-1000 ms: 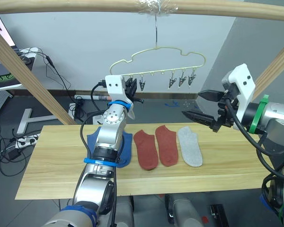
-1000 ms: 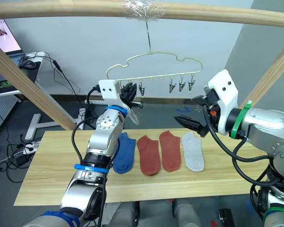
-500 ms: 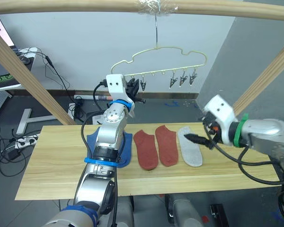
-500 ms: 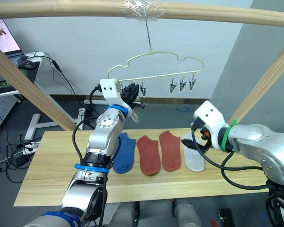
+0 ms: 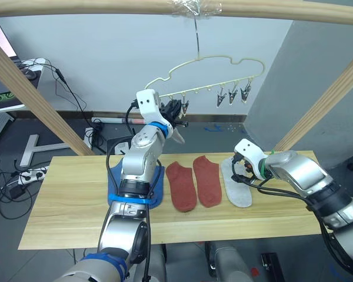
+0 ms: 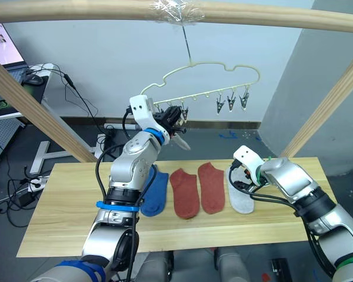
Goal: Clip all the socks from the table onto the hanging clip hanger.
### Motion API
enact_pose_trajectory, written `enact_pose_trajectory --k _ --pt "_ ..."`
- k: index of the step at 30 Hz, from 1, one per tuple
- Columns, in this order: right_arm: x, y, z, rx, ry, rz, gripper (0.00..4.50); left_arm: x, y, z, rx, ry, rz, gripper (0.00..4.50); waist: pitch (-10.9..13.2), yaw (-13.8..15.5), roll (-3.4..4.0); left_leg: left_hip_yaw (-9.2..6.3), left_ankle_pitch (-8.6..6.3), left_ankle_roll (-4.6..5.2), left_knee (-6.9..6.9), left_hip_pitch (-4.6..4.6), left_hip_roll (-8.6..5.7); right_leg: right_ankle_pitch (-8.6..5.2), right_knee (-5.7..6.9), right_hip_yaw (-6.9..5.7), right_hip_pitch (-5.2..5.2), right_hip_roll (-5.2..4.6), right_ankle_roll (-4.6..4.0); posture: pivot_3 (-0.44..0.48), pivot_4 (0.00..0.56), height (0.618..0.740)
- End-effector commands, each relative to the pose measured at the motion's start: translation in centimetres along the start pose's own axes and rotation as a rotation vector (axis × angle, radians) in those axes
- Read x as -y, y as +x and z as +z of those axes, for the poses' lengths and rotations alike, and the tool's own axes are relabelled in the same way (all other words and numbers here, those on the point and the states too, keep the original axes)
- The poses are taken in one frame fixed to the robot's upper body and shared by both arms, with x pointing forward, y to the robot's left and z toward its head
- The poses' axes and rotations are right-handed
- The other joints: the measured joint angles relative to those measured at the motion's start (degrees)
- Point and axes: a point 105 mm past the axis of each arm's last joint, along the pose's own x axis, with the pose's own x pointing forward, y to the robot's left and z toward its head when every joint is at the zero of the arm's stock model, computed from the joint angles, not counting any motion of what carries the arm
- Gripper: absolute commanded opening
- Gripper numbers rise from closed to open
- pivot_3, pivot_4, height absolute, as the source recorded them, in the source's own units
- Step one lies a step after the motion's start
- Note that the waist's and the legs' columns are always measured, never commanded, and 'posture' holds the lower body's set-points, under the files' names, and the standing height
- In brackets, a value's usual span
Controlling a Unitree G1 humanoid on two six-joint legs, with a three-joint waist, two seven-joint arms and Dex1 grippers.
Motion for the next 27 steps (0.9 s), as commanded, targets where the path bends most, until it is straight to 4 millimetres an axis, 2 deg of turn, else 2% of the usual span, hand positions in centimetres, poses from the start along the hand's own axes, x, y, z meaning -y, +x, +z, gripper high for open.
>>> enact_pose_trajectory --k 1,7,15,21,25,27 --pt "0.9 0.7 0.5 0.007 -0.024 -0.002 4.5 1.0 0.1 2.2 0.074 0.009 -0.026 0.23 0.0 0.09 0.0 0.0 0.0 0.0 0.0 0.0 0.0 0.0 0.0 0.0 0.0 0.0 0.0 -0.013 0.22 0.74" --pt "1.8 2.2 0.3 -0.001 -0.021 0.004 4.5 1.1 -0.2 2.5 0.081 0.012 -0.018 0.23 0.0 0.24 0.01 0.0 0.0 0.0 -0.02 0.0 -0.01 0.01 0.01 -0.01 0.0 0.0 -0.01 0.031 0.225 0.74" --pt "1.9 3.1 0.8 0.016 0.006 0.037 4.5 0.8 -0.6 2.6 0.075 0.024 -0.003 0.23 0.02 0.4 0.03 -0.02 0.0 -0.01 -0.06 0.0 0.0 0.01 0.03 -0.02 0.0 0.0 -0.02 0.05 0.23 0.74" --pt "1.7 3.9 -0.9 -0.039 0.063 0.07 4.5 0.7 -0.5 2.7 0.072 0.032 -0.001 0.23 0.02 0.47 0.03 -0.02 0.0 -0.01 -0.07 0.01 -0.01 0.01 0.05 -0.03 0.0 -0.01 -0.02 0.07 0.232 0.74" --pt "1.2 4.0 -1.3 -0.044 0.066 0.104 4.5 0.5 -0.6 2.6 0.07 0.038 -0.001 0.23 0.02 0.62 0.02 -0.03 0.0 -0.01 -0.07 0.06 -0.01 0.02 0.06 -0.04 0.06 -0.01 -0.02 0.072 0.229 0.74" --pt "1.2 4.1 -1.3 -0.046 0.063 0.096 4.12 0.5 -0.6 2.7 0.069 0.041 -0.001 0.23 0.02 0.62 0.02 -0.04 0.0 -0.01 -0.06 0.09 -0.01 0.02 0.07 -0.04 0.08 -0.01 -0.02 0.074 0.228 0.74"
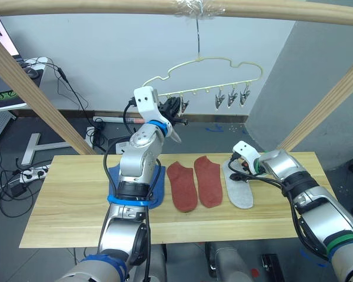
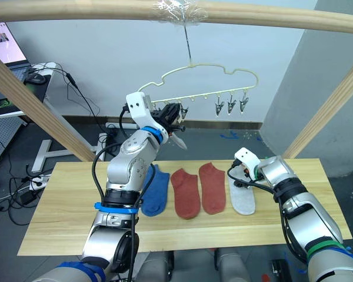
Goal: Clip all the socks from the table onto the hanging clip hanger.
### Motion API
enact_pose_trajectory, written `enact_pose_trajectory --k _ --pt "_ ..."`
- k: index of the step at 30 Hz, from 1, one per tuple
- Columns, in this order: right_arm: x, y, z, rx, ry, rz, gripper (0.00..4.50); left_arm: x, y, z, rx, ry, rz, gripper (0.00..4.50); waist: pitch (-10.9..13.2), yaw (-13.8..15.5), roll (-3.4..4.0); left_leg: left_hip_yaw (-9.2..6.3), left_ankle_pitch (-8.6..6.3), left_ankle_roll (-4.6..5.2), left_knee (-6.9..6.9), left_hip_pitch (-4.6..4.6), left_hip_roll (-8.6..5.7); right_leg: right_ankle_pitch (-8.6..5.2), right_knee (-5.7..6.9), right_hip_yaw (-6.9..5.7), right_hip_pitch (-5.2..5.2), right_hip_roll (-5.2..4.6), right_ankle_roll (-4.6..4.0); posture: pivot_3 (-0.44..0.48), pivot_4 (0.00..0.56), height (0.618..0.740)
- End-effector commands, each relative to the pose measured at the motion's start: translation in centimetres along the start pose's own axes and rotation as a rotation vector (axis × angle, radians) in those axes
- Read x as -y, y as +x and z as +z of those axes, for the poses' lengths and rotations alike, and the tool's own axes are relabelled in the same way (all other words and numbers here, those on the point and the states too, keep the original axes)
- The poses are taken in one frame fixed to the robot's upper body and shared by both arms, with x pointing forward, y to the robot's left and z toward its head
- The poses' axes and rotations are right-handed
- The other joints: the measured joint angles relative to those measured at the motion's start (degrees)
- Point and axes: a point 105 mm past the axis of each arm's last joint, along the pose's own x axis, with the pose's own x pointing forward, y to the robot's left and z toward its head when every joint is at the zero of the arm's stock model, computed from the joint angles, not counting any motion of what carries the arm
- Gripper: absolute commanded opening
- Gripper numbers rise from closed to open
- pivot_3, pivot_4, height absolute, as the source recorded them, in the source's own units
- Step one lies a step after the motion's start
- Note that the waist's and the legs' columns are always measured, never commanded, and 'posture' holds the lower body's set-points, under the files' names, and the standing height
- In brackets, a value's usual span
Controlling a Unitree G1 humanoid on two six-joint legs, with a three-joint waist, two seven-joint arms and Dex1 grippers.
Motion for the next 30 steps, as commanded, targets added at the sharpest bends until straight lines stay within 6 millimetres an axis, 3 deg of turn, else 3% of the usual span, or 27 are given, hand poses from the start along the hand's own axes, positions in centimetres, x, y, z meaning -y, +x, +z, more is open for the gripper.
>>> enact_pose_trajectory --k 1,12,21,30 --pt "-0.2 0.3 -0.7 -0.011 0.016 0.013 3.94 0.5 -0.1 1.9 0.062 0.026 -0.021 0.23 0.0 0.02 0.0 0.0 0.0 0.0 0.0 0.01 0.0 0.0 0.0 0.0 0.01 0.0 0.0 0.074 0.227 0.74" --pt "-0.8 0.8 -0.5 -0.015 -0.004 0.004 0.01 -0.5 -0.2 1.7 0.011 -0.008 -0.045 0.23 -0.01 -0.09 0.0 -0.01 0.0 -0.01 0.05 0.13 0.0 0.01 0.03 -0.01 0.15 0.0 0.0 0.06 0.209 0.74" --pt "-1.1 -0.6 1.7 0.068 -0.019 -0.03 0.01 -2.2 -0.5 2.7 -0.037 -0.213 -0.127 0.23 -0.02 -0.31 0.01 -0.04 0.01 -0.01 0.17 0.12 0.0 0.07 0.07 -0.02 0.17 0.0 0.09 0.017 0.178 0.74" --pt "-3.1 -6.7 5.7 0.306 0.028 0.027 0.01 -2.7 -1.1 3.5 -0.087 -0.419 -0.222 0.23 -0.03 -0.43 0.01 -0.07 0.01 -0.02 0.16 0.07 0.0 0.07 0.07 -0.07 0.13 -0.01 0.09 -0.005 0.164 0.74"
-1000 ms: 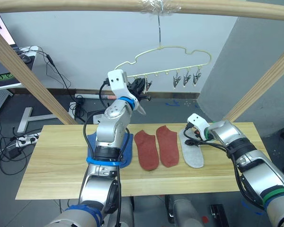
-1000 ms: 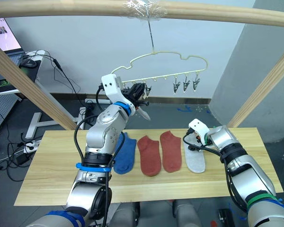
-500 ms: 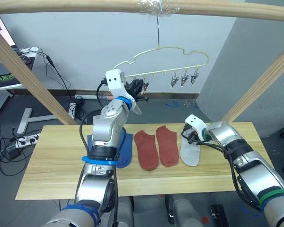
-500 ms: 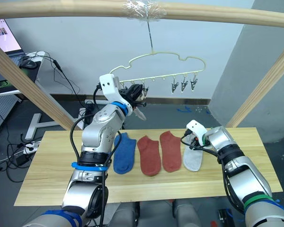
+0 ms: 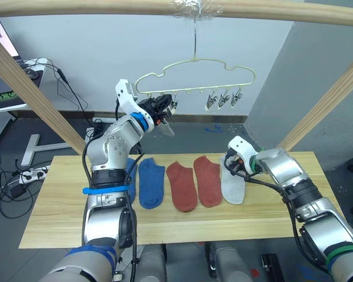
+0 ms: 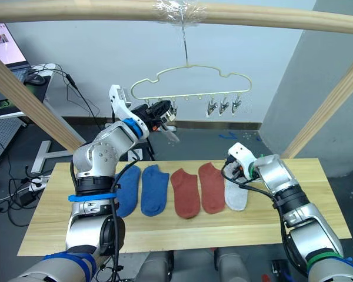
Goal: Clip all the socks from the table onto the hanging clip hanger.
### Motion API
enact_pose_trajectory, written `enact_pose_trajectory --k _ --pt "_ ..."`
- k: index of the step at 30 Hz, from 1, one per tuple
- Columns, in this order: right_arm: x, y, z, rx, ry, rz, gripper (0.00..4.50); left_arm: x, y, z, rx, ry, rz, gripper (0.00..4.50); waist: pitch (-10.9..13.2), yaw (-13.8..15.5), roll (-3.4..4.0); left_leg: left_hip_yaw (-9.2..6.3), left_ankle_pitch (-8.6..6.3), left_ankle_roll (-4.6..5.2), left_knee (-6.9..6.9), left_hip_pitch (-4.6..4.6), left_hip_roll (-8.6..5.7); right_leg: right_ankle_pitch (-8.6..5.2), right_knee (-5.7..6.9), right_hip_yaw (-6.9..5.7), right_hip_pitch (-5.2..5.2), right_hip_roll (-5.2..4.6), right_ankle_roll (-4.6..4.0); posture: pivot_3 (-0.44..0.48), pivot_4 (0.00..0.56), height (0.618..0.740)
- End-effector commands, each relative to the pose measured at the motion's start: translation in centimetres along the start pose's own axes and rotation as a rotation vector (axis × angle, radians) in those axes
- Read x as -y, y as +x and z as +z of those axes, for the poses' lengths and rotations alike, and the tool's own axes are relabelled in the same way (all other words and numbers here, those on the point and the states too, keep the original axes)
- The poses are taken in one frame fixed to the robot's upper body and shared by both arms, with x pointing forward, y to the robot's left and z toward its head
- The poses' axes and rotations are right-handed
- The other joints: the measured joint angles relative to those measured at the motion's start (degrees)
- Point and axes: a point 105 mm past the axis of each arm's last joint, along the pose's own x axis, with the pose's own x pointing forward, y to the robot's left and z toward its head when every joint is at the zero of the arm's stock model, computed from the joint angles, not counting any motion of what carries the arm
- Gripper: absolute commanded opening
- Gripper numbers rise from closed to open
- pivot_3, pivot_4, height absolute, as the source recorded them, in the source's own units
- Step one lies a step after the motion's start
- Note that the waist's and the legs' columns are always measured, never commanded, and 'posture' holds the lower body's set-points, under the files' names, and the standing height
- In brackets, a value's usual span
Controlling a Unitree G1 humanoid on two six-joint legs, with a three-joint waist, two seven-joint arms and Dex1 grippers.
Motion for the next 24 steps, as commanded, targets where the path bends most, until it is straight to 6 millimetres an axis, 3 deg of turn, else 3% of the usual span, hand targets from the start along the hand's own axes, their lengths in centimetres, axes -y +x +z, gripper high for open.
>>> enact_pose_trajectory --k 1,6,11,18,24 --pt "-1.0 -2.6 2.4 0.117 0.039 0.043 0.01 1.3 -0.2 1.6 0.026 -0.024 -0.074 0.23 0.0 -0.01 0.0 -0.01 0.0 0.0 0.0 0.0 0.0 0.0 0.0 -0.01 0.0 0.0 0.0 -0.006 0.161 0.74" --pt "-2.8 -5.7 5.2 0.257 0.136 0.136 0.01 1.3 -0.4 1.6 0.017 -0.077 -0.087 0.23 -0.02 -0.01 0.0 -0.02 0.0 -0.01 0.04 0.0 -0.01 0.01 0.05 -0.01 0.0 0.0 -0.01 -0.009 0.151 0.74" --pt "-5.3 -7.0 8.7 0.401 0.254 0.309 0.01 1.2 -0.5 1.7 0.002 -0.155 -0.093 0.23 -0.07 -0.16 -0.01 -0.02 0.0 -0.01 0.15 0.02 -0.01 0.01 0.35 -0.01 -0.04 0.0 -0.01 -0.008 0.144 0.74" --pt "-7.6 -6.6 12.5 0.511 0.354 0.467 0.01 1.3 -0.8 1.8 -0.032 -0.246 -0.106 0.23 -0.13 -0.17 0.02 -0.07 0.02 -0.03 0.31 0.04 -0.02 0.02 0.81 -0.02 -0.16 0.01 -0.04 0.006 0.139 0.74" --pt "-9.0 -5.7 14.2 0.533 0.42 0.544 0.01 1.1 -1.1 1.4 -0.055 -0.278 -0.096 0.23 -0.15 -0.08 0.02 -0.09 0.03 -0.03 0.3 0.03 -0.02 0.03 0.82 -0.04 -0.19 0.01 -0.06 0.027 0.141 0.74"
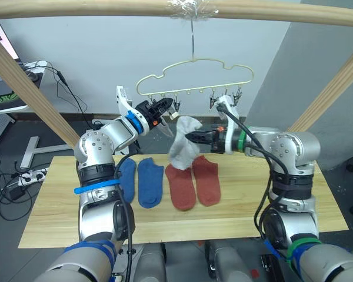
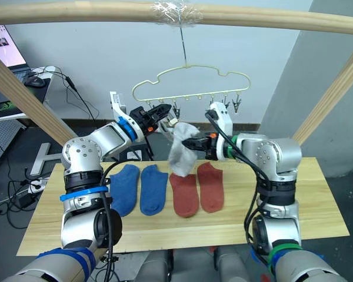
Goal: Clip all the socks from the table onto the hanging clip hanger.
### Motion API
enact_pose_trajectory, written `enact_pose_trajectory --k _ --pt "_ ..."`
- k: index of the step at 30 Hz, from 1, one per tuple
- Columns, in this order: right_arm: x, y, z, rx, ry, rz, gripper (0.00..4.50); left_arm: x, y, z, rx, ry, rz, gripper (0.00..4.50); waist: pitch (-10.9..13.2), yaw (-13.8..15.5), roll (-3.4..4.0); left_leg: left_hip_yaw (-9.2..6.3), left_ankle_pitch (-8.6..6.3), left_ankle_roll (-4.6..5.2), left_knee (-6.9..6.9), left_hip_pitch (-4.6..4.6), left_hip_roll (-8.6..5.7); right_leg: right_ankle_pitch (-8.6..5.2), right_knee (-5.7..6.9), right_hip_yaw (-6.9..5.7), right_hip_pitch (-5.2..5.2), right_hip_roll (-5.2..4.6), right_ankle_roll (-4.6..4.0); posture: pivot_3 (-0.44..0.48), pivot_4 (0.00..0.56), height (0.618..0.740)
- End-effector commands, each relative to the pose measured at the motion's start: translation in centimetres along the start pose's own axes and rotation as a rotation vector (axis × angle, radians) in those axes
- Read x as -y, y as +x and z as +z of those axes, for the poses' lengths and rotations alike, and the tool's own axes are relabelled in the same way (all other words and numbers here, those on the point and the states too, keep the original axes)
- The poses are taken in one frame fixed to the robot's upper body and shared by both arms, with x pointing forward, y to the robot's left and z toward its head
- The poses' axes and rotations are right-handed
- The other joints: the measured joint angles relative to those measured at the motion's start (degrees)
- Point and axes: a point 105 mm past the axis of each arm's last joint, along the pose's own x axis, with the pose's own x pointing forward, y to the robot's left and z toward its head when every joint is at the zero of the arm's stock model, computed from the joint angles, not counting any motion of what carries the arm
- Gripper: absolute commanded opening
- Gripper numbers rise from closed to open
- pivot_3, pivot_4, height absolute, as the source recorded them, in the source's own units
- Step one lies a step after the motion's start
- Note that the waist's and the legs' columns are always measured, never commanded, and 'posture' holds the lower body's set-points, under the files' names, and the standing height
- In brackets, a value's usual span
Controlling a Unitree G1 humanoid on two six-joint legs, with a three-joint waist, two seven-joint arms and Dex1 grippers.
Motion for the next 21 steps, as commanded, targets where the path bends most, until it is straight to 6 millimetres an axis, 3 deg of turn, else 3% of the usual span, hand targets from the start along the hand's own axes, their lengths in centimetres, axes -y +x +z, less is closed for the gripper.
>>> enact_pose_trajectory --k 1,21 --pt "-0.5 0.5 1.0 0.045 0.006 0.025 0.01 1.3 -0.2 0.9 0.023 0.02 -0.036 0.23 0.0 0.08 0.0 0.0 0.0 0.0 -0.01 0.0 0.0 0.0 0.0 0.0 0.0 0.0 0.0 0.027 0.141 0.74" --pt "0.1 0.5 -0.5 -0.004 0.059 0.006 0.01 1.4 0.0 1.0 0.035 0.013 -0.023 0.23 0.0 0.18 0.0 0.0 0.0 0.0 -0.02 -0.02 0.0 0.0 0.01 -0.01 -0.04 0.0 -0.01 0.044 0.152 0.74"
